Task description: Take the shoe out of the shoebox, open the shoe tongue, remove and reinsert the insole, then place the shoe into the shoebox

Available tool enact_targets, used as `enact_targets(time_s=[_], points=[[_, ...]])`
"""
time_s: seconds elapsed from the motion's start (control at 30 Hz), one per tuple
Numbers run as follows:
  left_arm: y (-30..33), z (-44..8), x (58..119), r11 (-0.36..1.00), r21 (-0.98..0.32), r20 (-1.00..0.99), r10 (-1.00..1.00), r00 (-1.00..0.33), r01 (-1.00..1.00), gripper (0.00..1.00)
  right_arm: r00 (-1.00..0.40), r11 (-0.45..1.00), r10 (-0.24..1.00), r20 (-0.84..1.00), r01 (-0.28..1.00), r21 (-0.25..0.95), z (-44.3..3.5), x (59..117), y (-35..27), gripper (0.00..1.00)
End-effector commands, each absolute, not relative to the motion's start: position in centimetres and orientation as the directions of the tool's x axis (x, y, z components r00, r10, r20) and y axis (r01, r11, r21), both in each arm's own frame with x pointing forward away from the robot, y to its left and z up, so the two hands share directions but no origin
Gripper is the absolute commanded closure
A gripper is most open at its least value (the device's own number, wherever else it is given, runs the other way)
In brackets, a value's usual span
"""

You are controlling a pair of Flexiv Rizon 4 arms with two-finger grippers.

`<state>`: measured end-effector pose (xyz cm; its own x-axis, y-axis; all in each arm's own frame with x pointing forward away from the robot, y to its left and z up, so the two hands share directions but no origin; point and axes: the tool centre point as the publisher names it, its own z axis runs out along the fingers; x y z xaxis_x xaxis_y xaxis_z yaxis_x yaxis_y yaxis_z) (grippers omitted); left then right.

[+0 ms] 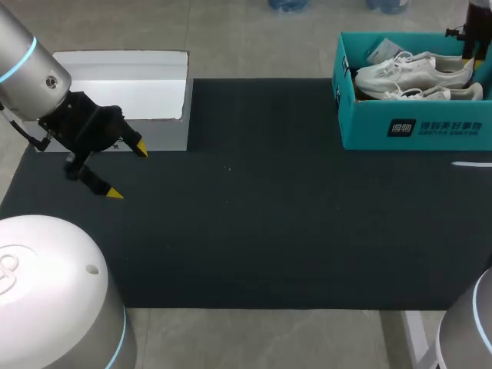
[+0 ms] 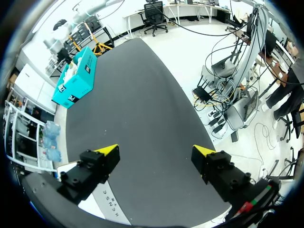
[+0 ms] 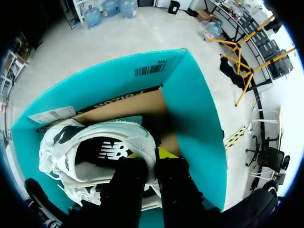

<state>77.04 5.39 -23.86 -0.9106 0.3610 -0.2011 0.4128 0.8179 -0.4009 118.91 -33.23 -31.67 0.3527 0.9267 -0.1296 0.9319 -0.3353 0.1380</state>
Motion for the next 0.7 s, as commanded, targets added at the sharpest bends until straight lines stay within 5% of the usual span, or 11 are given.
enact_targets(time_s=[0.03,0.7], points=[[5.4,-23.8,77.0,0.819,-0.399,-0.200,0.362,-0.910,0.413,0.00,0.353,-0.337,0.928,-0.121,0.932,0.131,-32.3,119.4,-33.6,1.00],[5.4,-23.8,77.0,0.819,-0.399,-0.200,0.362,-0.910,0.413,0.00,0.345,-0.334,0.933,-0.100,0.936,0.114,-33.8,119.2,-33.7,1.00]])
